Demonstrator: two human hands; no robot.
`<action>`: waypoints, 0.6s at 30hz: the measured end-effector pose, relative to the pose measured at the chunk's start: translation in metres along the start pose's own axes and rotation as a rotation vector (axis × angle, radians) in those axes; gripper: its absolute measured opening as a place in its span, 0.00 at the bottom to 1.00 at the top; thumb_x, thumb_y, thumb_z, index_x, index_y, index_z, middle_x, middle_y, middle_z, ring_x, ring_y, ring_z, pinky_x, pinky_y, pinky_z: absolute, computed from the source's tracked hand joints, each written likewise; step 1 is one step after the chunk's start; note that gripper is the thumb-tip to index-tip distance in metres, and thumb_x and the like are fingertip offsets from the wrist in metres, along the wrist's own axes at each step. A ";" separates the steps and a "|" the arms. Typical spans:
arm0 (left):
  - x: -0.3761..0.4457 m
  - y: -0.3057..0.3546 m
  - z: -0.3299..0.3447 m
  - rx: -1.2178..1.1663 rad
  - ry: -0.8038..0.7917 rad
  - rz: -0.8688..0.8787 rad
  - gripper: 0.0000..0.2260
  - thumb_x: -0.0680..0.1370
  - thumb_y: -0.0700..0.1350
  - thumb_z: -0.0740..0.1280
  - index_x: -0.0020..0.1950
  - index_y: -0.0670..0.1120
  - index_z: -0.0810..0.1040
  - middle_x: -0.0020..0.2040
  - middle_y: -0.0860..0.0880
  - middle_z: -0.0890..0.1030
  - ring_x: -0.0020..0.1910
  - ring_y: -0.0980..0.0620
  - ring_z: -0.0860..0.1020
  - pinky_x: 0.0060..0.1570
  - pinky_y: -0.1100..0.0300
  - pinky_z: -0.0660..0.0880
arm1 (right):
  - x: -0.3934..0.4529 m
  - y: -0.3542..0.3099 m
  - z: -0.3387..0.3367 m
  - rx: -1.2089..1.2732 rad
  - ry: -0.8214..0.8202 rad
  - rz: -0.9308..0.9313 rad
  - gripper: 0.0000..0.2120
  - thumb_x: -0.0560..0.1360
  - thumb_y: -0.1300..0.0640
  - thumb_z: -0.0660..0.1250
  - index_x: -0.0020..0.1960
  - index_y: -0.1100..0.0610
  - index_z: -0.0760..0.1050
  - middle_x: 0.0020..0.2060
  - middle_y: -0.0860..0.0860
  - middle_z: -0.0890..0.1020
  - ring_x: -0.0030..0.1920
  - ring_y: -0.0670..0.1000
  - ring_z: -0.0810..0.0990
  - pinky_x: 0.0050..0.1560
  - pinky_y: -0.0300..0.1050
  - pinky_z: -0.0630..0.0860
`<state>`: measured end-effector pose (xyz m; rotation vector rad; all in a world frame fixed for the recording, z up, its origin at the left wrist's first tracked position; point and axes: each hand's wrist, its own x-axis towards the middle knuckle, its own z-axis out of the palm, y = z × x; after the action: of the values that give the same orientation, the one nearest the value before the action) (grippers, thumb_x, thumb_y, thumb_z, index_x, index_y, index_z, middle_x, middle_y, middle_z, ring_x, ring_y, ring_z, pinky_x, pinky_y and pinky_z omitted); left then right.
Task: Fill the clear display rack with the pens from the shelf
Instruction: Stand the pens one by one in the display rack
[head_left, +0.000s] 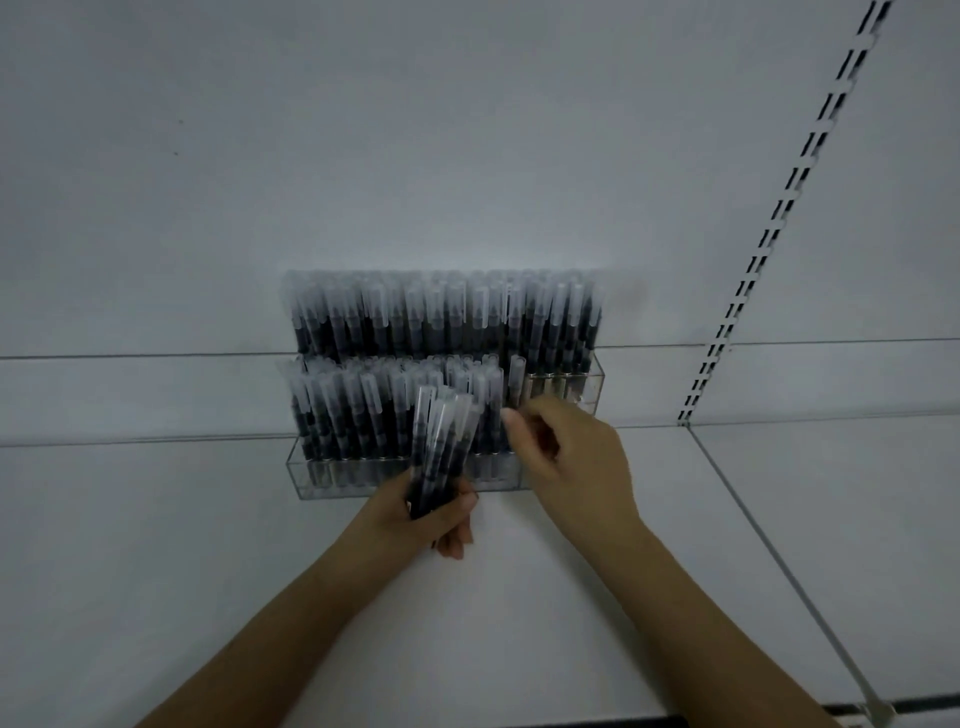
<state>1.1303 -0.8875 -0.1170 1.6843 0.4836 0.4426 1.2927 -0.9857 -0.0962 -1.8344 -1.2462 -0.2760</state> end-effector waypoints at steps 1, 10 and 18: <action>0.000 -0.001 -0.001 -0.003 -0.010 0.009 0.04 0.78 0.41 0.66 0.47 0.39 0.77 0.34 0.46 0.81 0.32 0.49 0.79 0.35 0.61 0.75 | -0.002 -0.002 0.000 0.152 -0.085 0.007 0.13 0.77 0.43 0.63 0.43 0.52 0.78 0.32 0.45 0.78 0.33 0.46 0.75 0.33 0.34 0.69; 0.000 -0.005 -0.002 0.043 -0.093 0.038 0.05 0.79 0.41 0.66 0.50 0.39 0.78 0.37 0.45 0.84 0.35 0.50 0.82 0.36 0.61 0.76 | -0.007 0.001 0.012 0.439 -0.263 0.056 0.07 0.73 0.55 0.75 0.41 0.57 0.79 0.25 0.41 0.74 0.27 0.42 0.71 0.31 0.33 0.68; 0.002 -0.012 -0.001 0.092 -0.044 0.039 0.03 0.79 0.42 0.67 0.47 0.45 0.79 0.31 0.49 0.79 0.31 0.52 0.77 0.36 0.56 0.75 | 0.001 0.013 -0.023 0.503 0.305 0.189 0.07 0.82 0.54 0.62 0.47 0.56 0.71 0.33 0.52 0.81 0.32 0.52 0.80 0.33 0.51 0.75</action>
<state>1.1309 -0.8835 -0.1283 1.7911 0.4459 0.4160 1.3108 -1.0040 -0.0889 -1.3990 -0.8301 -0.1160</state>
